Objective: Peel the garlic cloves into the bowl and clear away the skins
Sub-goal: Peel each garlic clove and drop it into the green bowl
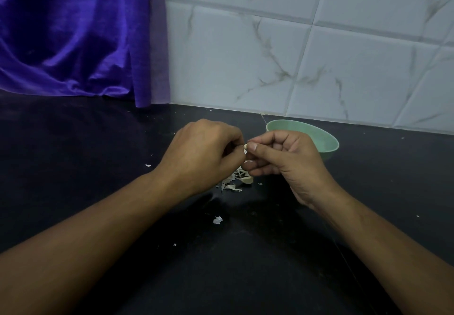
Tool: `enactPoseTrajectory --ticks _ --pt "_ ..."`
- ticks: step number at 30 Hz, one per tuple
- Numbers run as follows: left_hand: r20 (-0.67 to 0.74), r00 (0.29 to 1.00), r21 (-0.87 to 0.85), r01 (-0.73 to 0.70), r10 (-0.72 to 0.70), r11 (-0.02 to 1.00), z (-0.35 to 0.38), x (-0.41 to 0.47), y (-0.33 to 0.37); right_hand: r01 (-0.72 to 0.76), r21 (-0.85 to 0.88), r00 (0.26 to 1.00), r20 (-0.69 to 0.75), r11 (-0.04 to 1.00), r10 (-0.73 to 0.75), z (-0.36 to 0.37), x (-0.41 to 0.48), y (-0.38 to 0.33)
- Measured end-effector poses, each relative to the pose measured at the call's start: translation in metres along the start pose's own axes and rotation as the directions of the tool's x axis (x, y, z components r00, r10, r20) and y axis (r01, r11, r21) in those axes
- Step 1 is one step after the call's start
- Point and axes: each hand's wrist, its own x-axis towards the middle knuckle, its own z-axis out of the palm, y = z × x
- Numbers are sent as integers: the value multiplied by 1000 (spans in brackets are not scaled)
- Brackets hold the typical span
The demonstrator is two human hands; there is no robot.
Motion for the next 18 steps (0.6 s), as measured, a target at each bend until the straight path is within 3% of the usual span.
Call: enactPoseTrajectory --ticks 10,18 --pt "35 976 -312 213 -213 926 0 3 0 21 -39 999 51 999 -19 2 1 0" --pt "103 954 -359 298 -280 884 2 3 -1 54 87 998 10 995 -56 4 2 -3"
